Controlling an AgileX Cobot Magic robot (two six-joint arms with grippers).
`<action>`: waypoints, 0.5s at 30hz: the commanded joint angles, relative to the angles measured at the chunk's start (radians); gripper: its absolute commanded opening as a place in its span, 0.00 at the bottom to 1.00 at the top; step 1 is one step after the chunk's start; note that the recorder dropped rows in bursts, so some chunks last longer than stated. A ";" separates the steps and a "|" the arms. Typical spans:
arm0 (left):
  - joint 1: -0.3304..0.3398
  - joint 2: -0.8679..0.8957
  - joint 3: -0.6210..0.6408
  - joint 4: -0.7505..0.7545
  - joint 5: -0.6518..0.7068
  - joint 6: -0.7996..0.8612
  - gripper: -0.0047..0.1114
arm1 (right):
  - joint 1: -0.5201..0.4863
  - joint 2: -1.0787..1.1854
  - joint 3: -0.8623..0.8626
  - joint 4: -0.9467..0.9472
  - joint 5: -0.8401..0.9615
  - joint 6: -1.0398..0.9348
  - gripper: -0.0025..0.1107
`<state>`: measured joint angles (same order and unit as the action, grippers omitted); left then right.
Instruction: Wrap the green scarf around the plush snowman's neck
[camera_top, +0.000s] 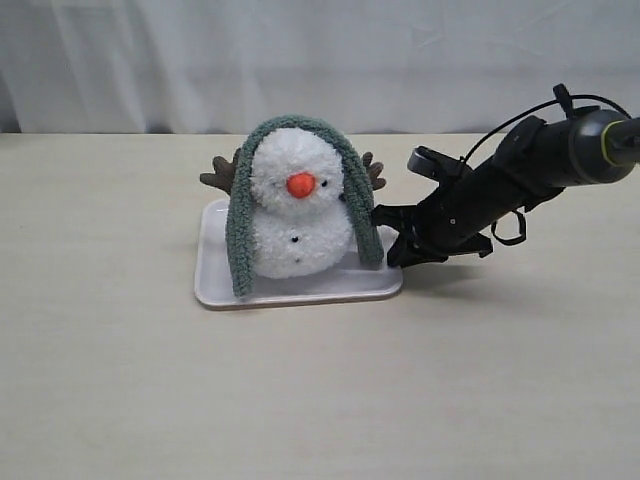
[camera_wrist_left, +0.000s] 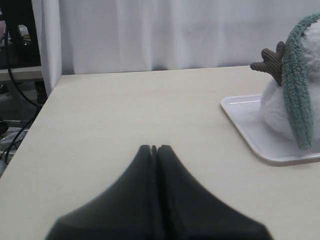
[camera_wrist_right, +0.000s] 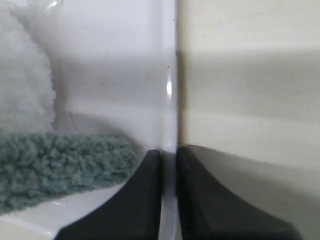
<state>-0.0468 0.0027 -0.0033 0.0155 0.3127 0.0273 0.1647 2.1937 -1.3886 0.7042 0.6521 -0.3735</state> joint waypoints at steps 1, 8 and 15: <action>-0.001 -0.003 0.003 -0.001 -0.008 -0.002 0.04 | 0.002 0.004 0.030 0.042 0.032 -0.007 0.06; -0.001 -0.003 0.003 -0.001 -0.008 -0.002 0.04 | 0.002 -0.099 0.222 0.154 -0.239 -0.007 0.06; -0.001 -0.003 0.003 -0.001 -0.008 -0.002 0.04 | 0.002 -0.249 0.402 0.172 -0.317 -0.007 0.06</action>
<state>-0.0468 0.0027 -0.0033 0.0155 0.3127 0.0273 0.1692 2.0040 -1.0398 0.8801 0.3589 -0.3739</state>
